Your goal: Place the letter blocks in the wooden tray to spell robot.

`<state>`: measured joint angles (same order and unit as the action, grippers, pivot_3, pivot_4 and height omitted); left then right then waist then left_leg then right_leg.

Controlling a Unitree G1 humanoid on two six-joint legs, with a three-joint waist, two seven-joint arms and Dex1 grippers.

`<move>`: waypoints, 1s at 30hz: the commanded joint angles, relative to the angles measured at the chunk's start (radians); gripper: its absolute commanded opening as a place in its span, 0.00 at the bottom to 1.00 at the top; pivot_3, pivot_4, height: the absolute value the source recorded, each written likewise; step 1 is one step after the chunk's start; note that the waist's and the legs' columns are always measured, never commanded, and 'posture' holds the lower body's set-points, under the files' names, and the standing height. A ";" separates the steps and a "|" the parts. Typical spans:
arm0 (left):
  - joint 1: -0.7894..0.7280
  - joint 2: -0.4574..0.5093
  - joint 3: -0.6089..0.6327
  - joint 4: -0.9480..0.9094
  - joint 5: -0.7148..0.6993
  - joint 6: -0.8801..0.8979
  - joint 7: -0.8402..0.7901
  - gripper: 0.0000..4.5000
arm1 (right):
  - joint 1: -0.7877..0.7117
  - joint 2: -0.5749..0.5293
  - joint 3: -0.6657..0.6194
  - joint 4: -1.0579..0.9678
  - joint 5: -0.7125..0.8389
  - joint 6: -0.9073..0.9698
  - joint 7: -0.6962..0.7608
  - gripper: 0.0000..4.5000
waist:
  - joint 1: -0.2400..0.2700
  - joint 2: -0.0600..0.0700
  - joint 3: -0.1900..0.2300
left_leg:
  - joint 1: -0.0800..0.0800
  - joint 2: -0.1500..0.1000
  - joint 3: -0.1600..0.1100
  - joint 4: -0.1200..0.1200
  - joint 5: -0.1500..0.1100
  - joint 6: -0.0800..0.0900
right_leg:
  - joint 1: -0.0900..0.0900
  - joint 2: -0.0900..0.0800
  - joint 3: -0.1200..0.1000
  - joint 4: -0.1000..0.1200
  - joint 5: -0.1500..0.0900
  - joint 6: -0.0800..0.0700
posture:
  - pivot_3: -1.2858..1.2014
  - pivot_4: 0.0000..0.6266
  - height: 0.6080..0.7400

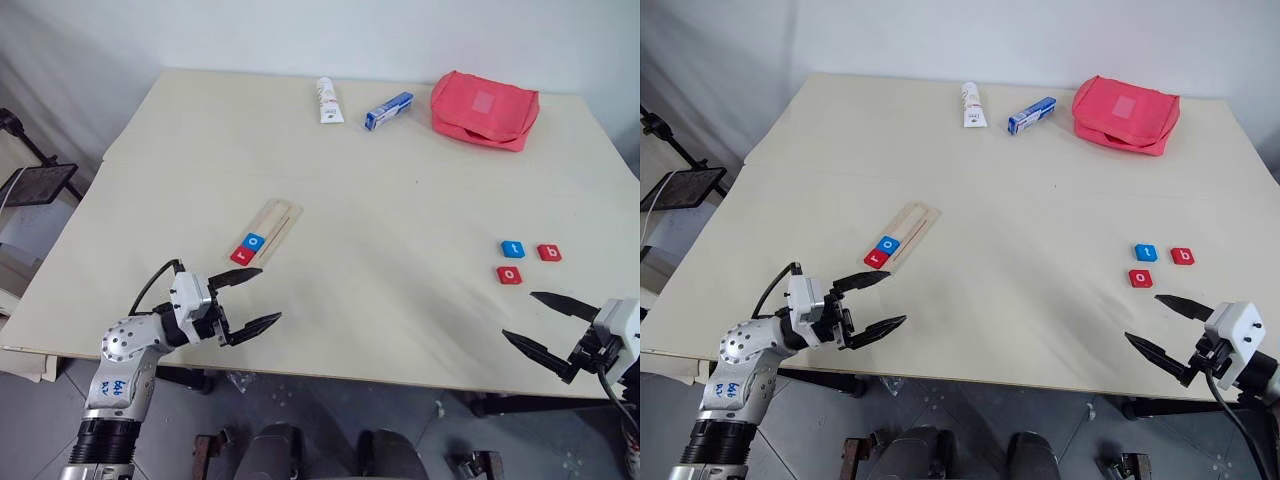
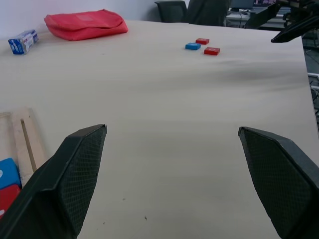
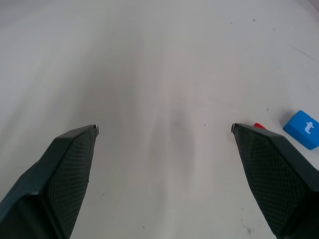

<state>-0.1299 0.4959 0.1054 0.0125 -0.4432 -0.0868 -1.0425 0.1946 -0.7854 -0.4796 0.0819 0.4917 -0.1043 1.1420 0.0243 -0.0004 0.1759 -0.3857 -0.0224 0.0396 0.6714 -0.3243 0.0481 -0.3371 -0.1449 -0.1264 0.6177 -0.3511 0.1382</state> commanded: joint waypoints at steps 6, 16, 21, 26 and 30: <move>0.006 -0.002 0.018 -0.049 0.010 0.016 0.069 1.00 | -0.042 0.000 -0.002 -0.043 0.021 0.029 -0.023 1.00 | -0.001 0.000 0.000 | 0.000 0.000 0.000 0.000 0.000 0.000 | 0.000 0.000 0.000 0.000 0.000 0.000 | 0.52 0.24 1.00; 0.141 0.108 0.127 -0.214 -0.018 0.155 0.169 1.00 | -0.199 -0.016 0.071 -0.009 0.013 0.075 0.006 1.00 | -0.002 0.000 0.000 | 0.000 0.000 0.000 0.001 0.000 0.000 | 0.000 0.000 0.000 0.000 0.000 0.000 | 0.52 0.24 1.00; 0.166 0.137 0.166 -0.264 -0.010 0.224 0.230 1.00 | -0.299 -0.015 0.123 0.026 0.003 0.076 0.034 1.00 | 0.000 0.001 0.001 | 0.000 0.001 0.000 0.001 0.000 0.000 | 0.000 -0.001 0.001 -0.001 0.000 0.000 | 0.52 0.24 1.00; 0.078 0.163 0.163 -0.283 0.013 0.364 0.339 1.00 | -0.358 -0.011 0.157 0.032 -0.002 0.074 0.050 1.00 | 0.003 0.001 0.001 | -0.001 0.000 -0.002 0.003 -0.001 0.001 | 0.001 -0.001 0.003 0.000 0.000 0.000 | 0.52 0.24 1.00; -0.078 0.176 0.124 -0.310 0.046 0.606 0.499 1.00 | -0.378 0.000 0.185 0.010 -0.006 0.072 0.054 1.00 | 0.000 0.001 0.001 | -0.002 0.000 -0.003 0.004 -0.001 0.001 | 0.001 0.000 0.003 0.001 0.000 0.000 | 0.52 0.24 1.00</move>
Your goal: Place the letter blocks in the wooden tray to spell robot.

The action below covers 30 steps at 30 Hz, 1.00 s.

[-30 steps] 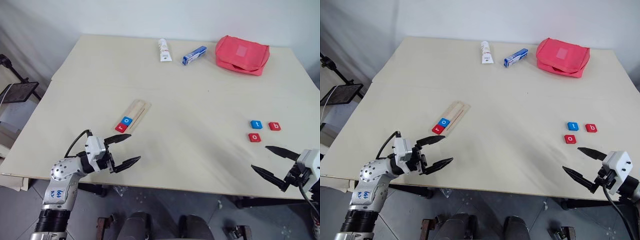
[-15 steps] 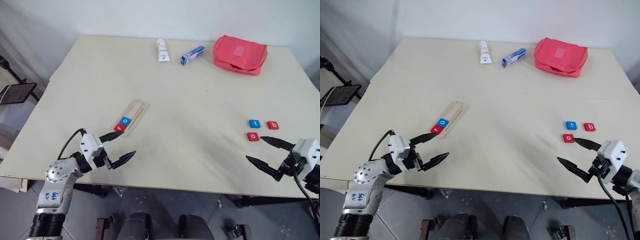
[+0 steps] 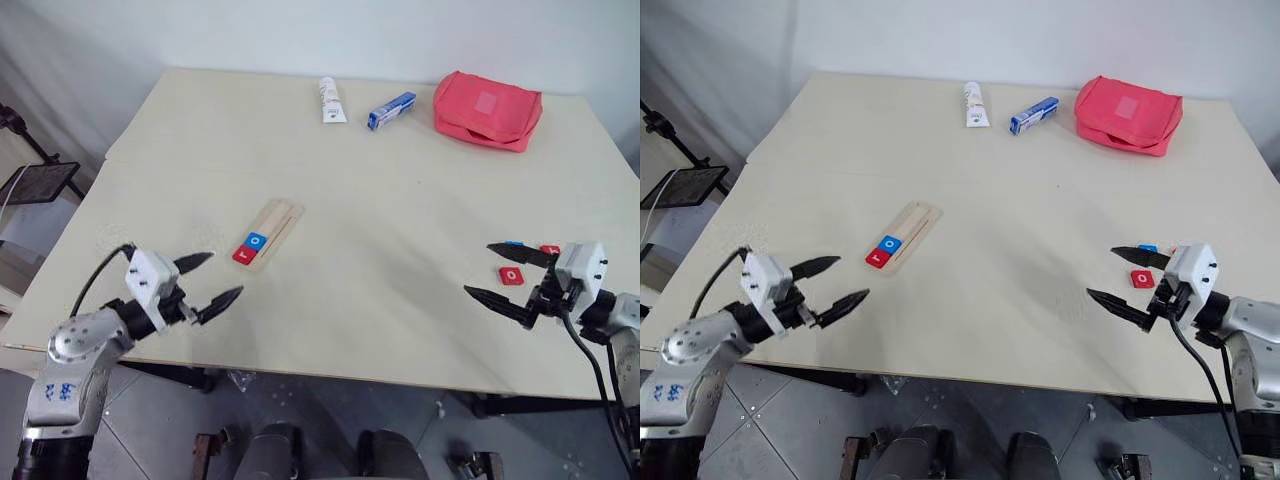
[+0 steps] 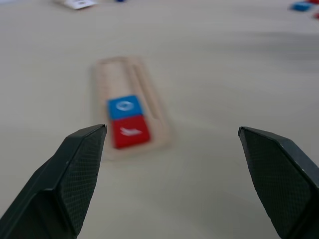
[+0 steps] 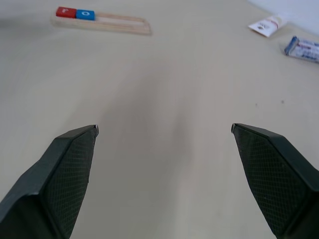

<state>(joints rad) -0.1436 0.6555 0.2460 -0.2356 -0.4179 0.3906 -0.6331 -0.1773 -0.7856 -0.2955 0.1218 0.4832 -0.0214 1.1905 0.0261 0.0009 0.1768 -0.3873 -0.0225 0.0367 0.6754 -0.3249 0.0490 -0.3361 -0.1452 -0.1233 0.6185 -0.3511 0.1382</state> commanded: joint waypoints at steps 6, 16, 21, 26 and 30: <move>-0.231 0.028 -0.116 -0.065 0.082 0.384 0.207 1.00 | 0.003 0.013 0.018 -0.038 -0.004 -0.005 -0.012 1.00 | -0.002 0.000 0.000 | 0.000 -0.001 0.000 -0.002 0.000 0.000 | -0.002 0.000 -0.002 0.002 0.000 0.000 | 0.52 0.24 1.00; -0.427 -0.037 -0.249 -0.059 0.141 0.788 0.345 1.00 | 0.023 0.016 0.022 -0.058 0.001 0.000 -0.023 1.00 | -0.003 0.000 0.000 | -0.001 0.000 0.000 -0.002 0.000 0.000 | -0.003 0.000 -0.003 0.002 0.000 0.000 | 0.52 0.24 1.00; -0.452 -0.071 -0.249 -0.048 0.144 0.862 0.365 1.00 | 0.035 0.014 0.018 -0.060 0.003 -0.002 -0.022 1.00 | -0.001 -0.001 0.000 | -0.001 0.000 0.000 -0.001 0.000 0.000 | -0.003 0.000 -0.002 0.002 0.000 0.000 | 0.52 0.24 1.00; -0.449 -0.101 -0.272 -0.010 0.158 0.851 0.361 1.00 | 0.035 0.012 0.016 -0.051 0.002 -0.008 -0.018 1.00 | -0.001 -0.001 0.000 | -0.002 0.000 0.000 -0.001 0.000 0.000 | -0.003 0.000 -0.001 0.001 0.000 0.000 | 0.52 0.24 1.00; -0.456 -0.104 -0.285 0.008 0.161 0.856 0.350 1.00 | 0.033 0.013 0.016 -0.048 0.000 -0.011 -0.018 1.00 | -0.001 -0.001 0.000 | -0.002 -0.001 0.000 0.000 0.000 0.000 | -0.003 0.000 0.000 0.001 0.000 0.000 | 0.52 0.24 1.00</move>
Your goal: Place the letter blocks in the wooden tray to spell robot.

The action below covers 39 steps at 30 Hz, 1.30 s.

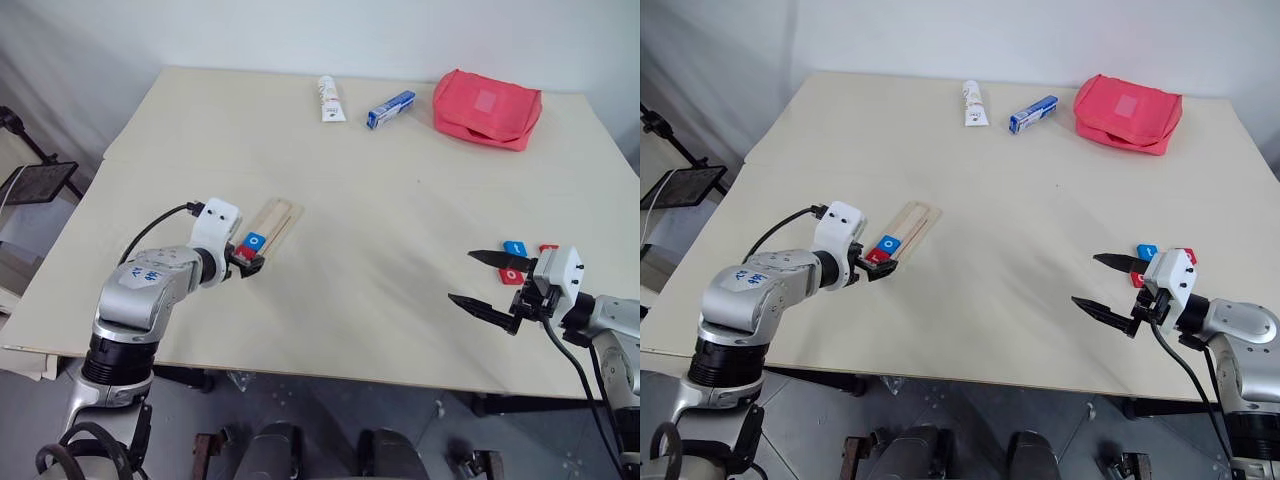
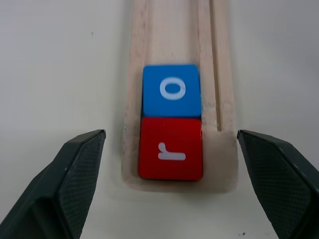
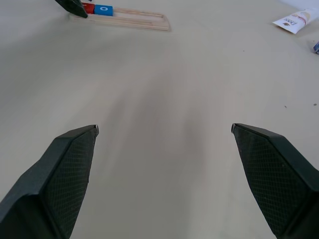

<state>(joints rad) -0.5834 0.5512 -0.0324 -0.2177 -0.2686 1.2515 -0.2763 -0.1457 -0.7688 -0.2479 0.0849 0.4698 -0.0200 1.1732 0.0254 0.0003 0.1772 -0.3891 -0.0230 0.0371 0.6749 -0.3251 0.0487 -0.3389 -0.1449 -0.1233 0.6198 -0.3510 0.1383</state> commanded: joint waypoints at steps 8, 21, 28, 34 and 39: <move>-0.012 0.017 -0.043 0.040 0.014 0.008 -0.034 0.82 | 0.012 0.002 -0.032 -0.018 0.010 -0.019 -0.011 1.00 | 0.000 0.000 0.000 | 0.000 0.000 0.000 0.000 0.000 0.000 | 0.000 0.000 0.004 0.000 0.000 0.000 | 0.52 0.24 1.00; -0.063 0.099 -0.147 0.110 0.047 -0.140 -0.183 0.75 | 0.053 -0.014 -0.066 -0.038 0.015 -0.026 -0.019 1.00 | 0.002 0.000 0.000 | 0.000 0.000 0.000 0.001 0.000 0.000 | 0.001 0.000 0.006 0.000 0.000 0.000 | 0.52 0.24 1.00; -0.159 0.119 -0.233 0.102 0.049 -0.233 -0.338 0.75 | 0.071 -0.010 -0.083 -0.043 0.010 -0.027 -0.029 1.00 | 0.002 0.000 0.000 | -0.001 -0.001 0.000 0.002 0.000 0.000 | 0.000 0.000 0.006 0.000 0.000 0.000 | 0.52 0.24 1.00; -0.280 0.113 -0.372 0.152 0.097 -0.400 -0.519 0.75 | 0.100 -0.015 -0.096 -0.054 0.018 -0.031 -0.030 1.00 | 0.003 0.000 0.000 | -0.002 -0.001 0.001 0.002 0.000 0.000 | -0.001 0.001 0.003 0.000 0.000 0.000 | 0.52 0.24 1.00; -0.373 0.057 -0.449 0.248 0.149 -0.511 -0.618 0.75 | 0.140 -0.012 -0.130 -0.079 0.017 -0.037 -0.046 1.00 | 0.002 0.000 0.000 | -0.002 0.000 0.001 0.002 0.000 0.000 | -0.001 0.001 0.000 -0.001 0.000 0.000 | 0.52 0.24 1.00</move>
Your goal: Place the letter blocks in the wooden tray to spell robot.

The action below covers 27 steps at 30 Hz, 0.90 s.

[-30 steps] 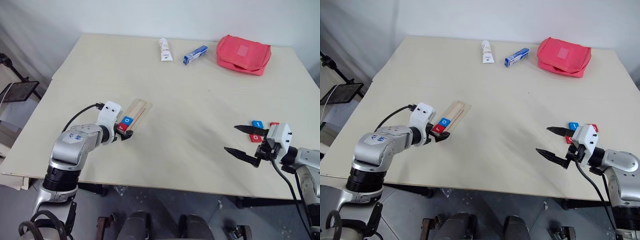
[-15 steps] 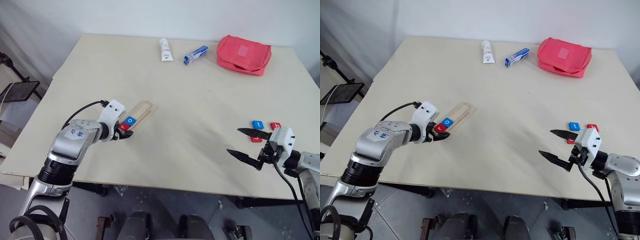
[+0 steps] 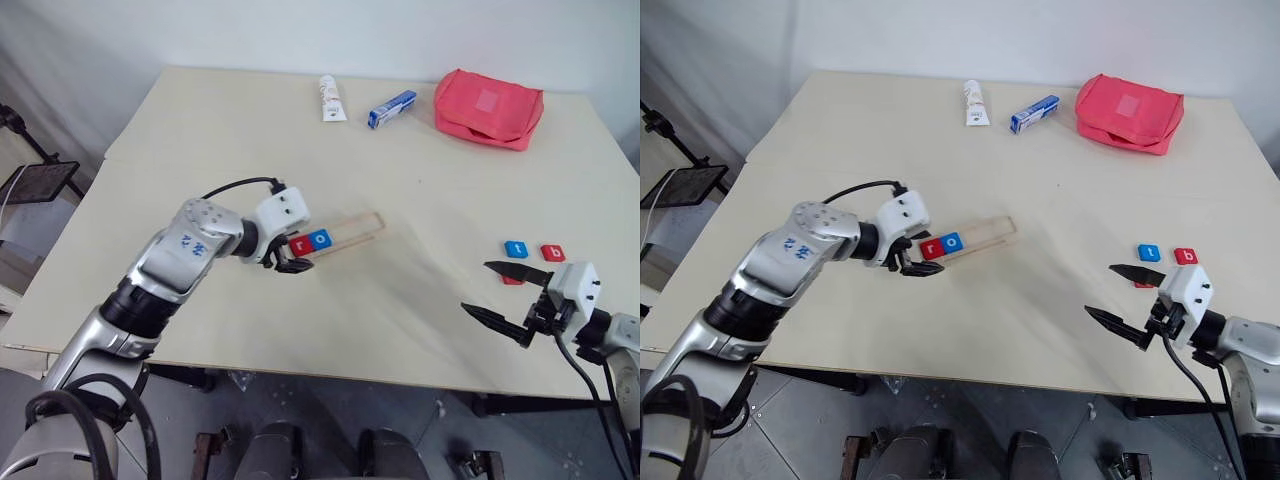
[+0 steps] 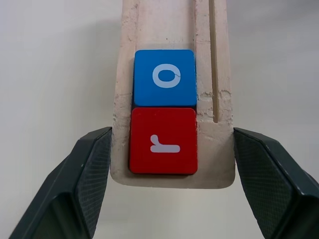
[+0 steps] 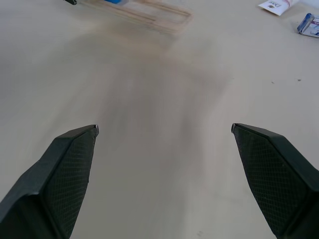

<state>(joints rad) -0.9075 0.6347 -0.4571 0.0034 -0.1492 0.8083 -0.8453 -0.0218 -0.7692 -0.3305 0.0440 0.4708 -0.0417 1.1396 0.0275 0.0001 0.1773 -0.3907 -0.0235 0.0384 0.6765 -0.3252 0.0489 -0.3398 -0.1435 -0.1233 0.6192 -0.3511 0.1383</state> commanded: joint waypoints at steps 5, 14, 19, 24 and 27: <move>-0.115 -0.123 -0.103 0.119 0.081 -0.147 -0.136 0.75 | 0.108 0.010 -0.096 -0.107 0.019 -0.015 -0.051 1.00 | 0.003 0.000 0.000 | -0.001 0.000 -0.001 0.000 0.000 0.000 | 0.000 0.000 -0.002 0.000 0.000 0.000 | 0.52 0.24 1.00; -0.120 -0.260 -0.176 0.199 0.177 -0.233 -0.173 0.75 | 0.289 0.063 -0.170 -0.242 0.021 -0.007 -0.136 1.00 | 0.005 -0.001 0.000 | -0.001 0.000 0.000 0.001 0.000 0.001 | 0.000 0.000 -0.003 0.000 0.000 0.000 | 0.52 0.24 1.00; -0.096 -0.319 -0.184 0.189 0.206 -0.191 -0.158 0.75 | 0.355 0.080 -0.214 -0.282 0.029 -0.007 -0.166 1.00 | 0.006 -0.001 0.000 | -0.001 0.000 0.000 0.002 0.000 0.001 | 0.000 -0.001 -0.002 0.000 0.000 0.000 | 0.52 0.24 1.00; -0.069 -0.352 -0.190 0.166 0.224 -0.155 -0.151 0.75 | 0.398 0.091 -0.235 -0.317 0.036 0.000 -0.185 1.00 | 0.006 -0.001 0.000 | -0.001 0.000 0.000 0.002 0.000 0.001 | 0.000 -0.001 -0.002 0.000 0.000 0.000 | 0.52 0.24 1.00; -0.064 -0.362 -0.192 0.170 0.243 -0.154 -0.143 0.75 | 0.411 0.093 -0.238 -0.329 0.039 0.002 -0.195 1.00 | 0.006 -0.001 0.000 | -0.001 0.000 0.000 0.002 0.000 0.001 | 0.000 -0.001 -0.002 0.000 0.000 0.000 | 0.52 0.24 1.00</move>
<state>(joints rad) -0.9656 0.2823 -0.6488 0.2083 0.0819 0.6567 -0.9958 0.3825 -0.6831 -0.5303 -0.2509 0.4919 -0.0394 0.9542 0.0331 -0.0004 0.1777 -0.3918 -0.0232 0.0382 0.6786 -0.3256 0.0501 -0.3396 -0.1440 -0.1251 0.6195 -0.3513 0.1387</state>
